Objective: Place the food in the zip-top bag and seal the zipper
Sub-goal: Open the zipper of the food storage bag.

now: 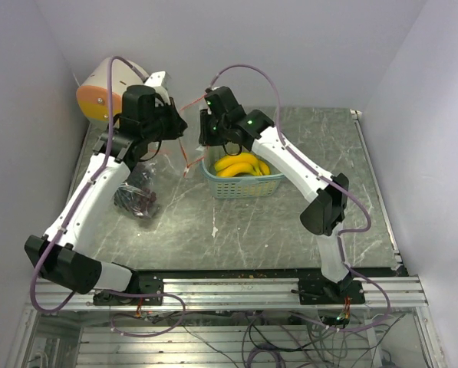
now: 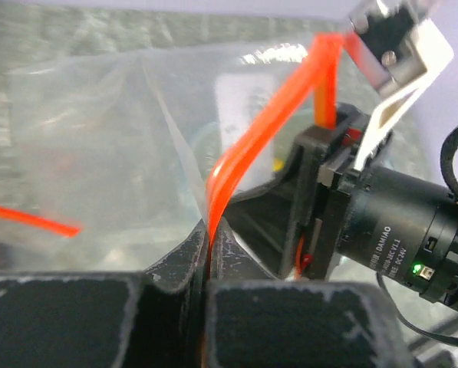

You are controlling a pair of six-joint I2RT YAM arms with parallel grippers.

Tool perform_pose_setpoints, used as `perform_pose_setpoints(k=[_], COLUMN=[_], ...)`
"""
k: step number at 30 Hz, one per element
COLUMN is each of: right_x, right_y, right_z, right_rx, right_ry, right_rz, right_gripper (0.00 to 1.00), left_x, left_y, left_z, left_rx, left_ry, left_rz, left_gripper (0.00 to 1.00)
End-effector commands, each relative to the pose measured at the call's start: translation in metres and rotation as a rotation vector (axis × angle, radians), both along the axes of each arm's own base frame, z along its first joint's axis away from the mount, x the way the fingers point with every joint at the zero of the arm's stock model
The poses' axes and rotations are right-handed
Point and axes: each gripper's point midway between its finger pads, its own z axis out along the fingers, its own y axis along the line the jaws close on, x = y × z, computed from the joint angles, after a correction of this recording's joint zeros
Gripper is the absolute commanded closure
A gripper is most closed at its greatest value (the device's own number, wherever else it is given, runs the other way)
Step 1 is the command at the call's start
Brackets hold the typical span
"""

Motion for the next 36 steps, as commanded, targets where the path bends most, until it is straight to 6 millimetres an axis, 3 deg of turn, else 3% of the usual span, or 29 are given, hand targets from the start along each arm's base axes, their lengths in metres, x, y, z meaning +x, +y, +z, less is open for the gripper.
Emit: perform_pose_setpoints(k=[1, 3, 5, 8, 13, 14, 17, 18, 20, 26, 30, 36], right_x=[0.012, 0.014, 0.015, 0.017, 0.017, 0.017, 0.013, 0.013, 0.008, -0.014, -0.038, -0.031], right_y=[-0.053, -0.068, -0.079, -0.073, -0.034, -0.022, -0.003, 0.000, -0.002, -0.007, -0.001, 0.005], right_z=[-0.011, -0.017, -0.022, -0.027, -0.016, -0.020, 0.000, 0.003, 0.029, 0.086, 0.109, 0.125], right_rx=[-0.144, -0.165, -0.179, -0.160, -0.027, -0.001, 0.088, 0.102, 0.139, 0.246, 0.379, 0.492], right_ry=[-0.035, -0.030, -0.018, -0.010, -0.034, -0.030, -0.067, -0.075, -0.124, -0.257, -0.278, -0.278], right_rz=[-0.140, -0.173, -0.187, -0.149, 0.021, 0.074, 0.171, 0.180, 0.198, 0.307, 0.436, 0.387], right_gripper=[0.75, 0.76, 0.76, 0.75, 0.65, 0.60, 0.40, 0.33, 0.20, 0.01, 0.00, 0.00], left_x=[-0.014, -0.023, -0.031, -0.036, -0.027, -0.025, -0.017, -0.015, -0.012, -0.006, 0.000, 0.006], left_y=[0.075, 0.118, 0.149, 0.166, 0.148, 0.143, 0.130, 0.128, 0.126, 0.120, 0.107, 0.090], left_z=[0.019, 0.020, 0.026, 0.031, 0.021, 0.019, 0.015, 0.013, 0.006, -0.008, -0.011, -0.016], left_rx=[0.295, 0.453, 0.573, 0.655, 0.610, 0.596, 0.563, 0.558, 0.565, 0.567, 0.521, 0.465], left_ry=[-0.018, 0.009, 0.015, 0.009, 0.004, -0.002, -0.027, -0.028, -0.013, 0.005, -0.001, 0.004], left_rz=[0.248, 0.406, 0.510, 0.552, 0.471, 0.446, 0.392, 0.386, 0.379, 0.352, 0.311, 0.255], left_gripper=[0.93, 0.93, 0.93, 0.93, 0.93, 0.93, 0.93, 0.93, 0.93, 0.93, 0.93, 0.93])
